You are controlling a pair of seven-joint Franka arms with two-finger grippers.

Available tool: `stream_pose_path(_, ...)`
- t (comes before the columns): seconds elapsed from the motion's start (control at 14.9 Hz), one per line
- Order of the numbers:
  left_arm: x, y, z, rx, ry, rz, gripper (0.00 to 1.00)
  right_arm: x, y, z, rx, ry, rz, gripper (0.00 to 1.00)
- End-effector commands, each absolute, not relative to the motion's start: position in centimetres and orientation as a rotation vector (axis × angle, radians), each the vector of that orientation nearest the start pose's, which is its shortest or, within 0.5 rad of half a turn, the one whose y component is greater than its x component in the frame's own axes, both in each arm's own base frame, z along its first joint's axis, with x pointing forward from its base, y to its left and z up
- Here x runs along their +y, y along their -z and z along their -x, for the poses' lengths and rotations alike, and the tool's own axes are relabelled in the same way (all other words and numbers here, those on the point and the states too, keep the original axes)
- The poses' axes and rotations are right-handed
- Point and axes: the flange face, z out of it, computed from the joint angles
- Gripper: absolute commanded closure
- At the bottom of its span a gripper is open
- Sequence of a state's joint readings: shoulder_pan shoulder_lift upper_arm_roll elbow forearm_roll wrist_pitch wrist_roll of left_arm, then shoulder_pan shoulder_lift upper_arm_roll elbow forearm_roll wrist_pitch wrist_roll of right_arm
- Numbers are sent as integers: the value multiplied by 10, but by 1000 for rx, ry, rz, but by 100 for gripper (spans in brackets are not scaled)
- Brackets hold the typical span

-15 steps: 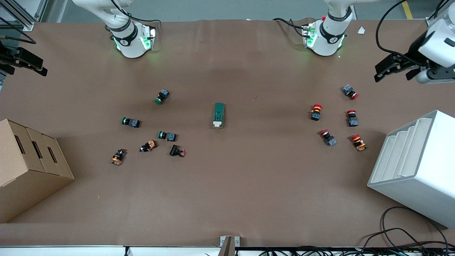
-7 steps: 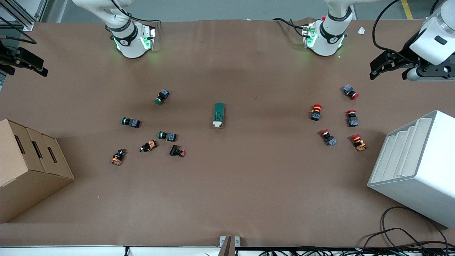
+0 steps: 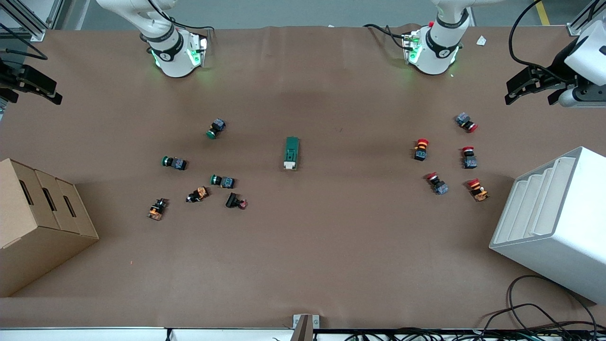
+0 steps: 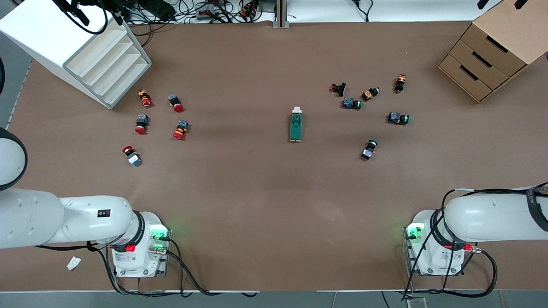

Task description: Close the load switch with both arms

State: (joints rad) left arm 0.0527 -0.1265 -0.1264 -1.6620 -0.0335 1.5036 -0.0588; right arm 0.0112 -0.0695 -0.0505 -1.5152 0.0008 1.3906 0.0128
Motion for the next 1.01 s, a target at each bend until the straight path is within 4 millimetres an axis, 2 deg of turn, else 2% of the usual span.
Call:
stream_pose_path(0.0,-49,-648,-503,35,-61,3153,0,-19,-673,-504,99,-86,3112,0)
stream_pose_path(0.27,-47,-654,-511,43,-37,3155,0,-18,-671,-501,81,-124,3105,0)
stream_pose_path(0.94,-53,-652,-510,51,-59,3153,0,-18,-672,-501,47,-119,3113,0)
